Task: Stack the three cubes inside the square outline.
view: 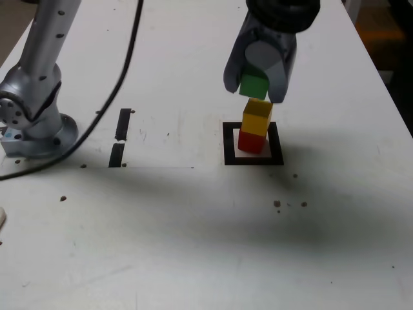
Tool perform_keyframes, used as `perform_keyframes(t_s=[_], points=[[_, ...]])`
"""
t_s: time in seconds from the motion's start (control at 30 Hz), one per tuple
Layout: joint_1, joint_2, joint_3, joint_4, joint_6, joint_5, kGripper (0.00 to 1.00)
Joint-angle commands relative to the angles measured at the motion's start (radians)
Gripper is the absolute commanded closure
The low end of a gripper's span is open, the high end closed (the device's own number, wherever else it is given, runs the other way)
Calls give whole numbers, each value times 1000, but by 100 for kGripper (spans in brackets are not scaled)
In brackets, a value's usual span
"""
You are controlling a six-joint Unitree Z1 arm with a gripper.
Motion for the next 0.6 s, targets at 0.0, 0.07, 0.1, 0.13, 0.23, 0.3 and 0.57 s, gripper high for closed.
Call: perform_keyframes(t_s=[0.0, 0.07, 0.1, 0.13, 0.23, 0.3, 0.57], points=[[-9, 4, 0, 9, -3, 4, 84], [-12, 0, -1, 9, -6, 11, 84], [-12, -4, 0, 9, -7, 15, 84], [-12, -7, 1, 9, -8, 18, 84], [-12, -14, 8, 5, -12, 22, 84], [-12, -13, 12, -1, -15, 19, 84], [-9, 10, 24, -32, -17, 12, 82]])
